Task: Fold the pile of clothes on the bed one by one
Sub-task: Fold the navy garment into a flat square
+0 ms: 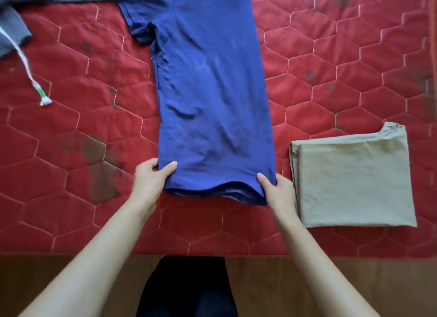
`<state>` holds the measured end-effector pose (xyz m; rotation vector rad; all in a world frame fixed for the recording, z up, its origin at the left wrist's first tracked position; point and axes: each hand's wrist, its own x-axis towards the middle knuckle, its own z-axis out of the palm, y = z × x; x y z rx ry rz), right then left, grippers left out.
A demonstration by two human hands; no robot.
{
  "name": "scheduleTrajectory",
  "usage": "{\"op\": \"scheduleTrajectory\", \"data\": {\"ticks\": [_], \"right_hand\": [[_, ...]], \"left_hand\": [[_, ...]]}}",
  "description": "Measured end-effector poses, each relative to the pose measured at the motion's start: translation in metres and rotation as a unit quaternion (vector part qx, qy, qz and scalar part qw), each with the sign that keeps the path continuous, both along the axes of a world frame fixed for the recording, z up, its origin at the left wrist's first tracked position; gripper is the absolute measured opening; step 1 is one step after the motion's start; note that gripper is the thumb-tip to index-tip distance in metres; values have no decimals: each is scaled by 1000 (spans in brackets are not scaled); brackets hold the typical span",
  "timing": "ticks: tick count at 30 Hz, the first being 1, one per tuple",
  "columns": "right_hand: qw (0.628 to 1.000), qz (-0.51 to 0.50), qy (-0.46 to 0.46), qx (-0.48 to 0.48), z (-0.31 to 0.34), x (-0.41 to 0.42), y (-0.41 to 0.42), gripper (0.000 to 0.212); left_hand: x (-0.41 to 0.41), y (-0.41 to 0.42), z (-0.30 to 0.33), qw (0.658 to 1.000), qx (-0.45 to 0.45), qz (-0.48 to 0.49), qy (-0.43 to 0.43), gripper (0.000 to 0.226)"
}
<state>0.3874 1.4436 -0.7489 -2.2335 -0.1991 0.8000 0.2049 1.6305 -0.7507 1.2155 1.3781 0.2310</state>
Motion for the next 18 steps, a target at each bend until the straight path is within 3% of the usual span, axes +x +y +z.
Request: {"op": "scheduleTrajectory", "data": {"ticks": [3, 5, 11, 14, 15, 18], "right_hand": [[999, -25, 9, 29, -7, -9, -5, 28], [999, -18, 27, -16, -14, -17, -8, 34], [989, 7, 62, -138, -22, -55, -46, 18], [967, 71, -128, -211, -19, -71, -51, 36], [957, 100, -196, -189, -17, -75, -44, 41], [919, 208, -312, -123, -30, -77, -3, 44]], "left_hand": [[-15, -8, -4, 1000, 7, 8, -12, 9], [-28, -13, -11, 999, -25, 20, 20, 14], [-73, -42, -29, 985, -100, -44, 133, 12], [-80, -55, -23, 938, 85, -152, 299, 38], [-75, -58, -18, 919, 181, -168, 307, 42], [-44, -57, -17, 865, 389, -241, 205, 39]]}}
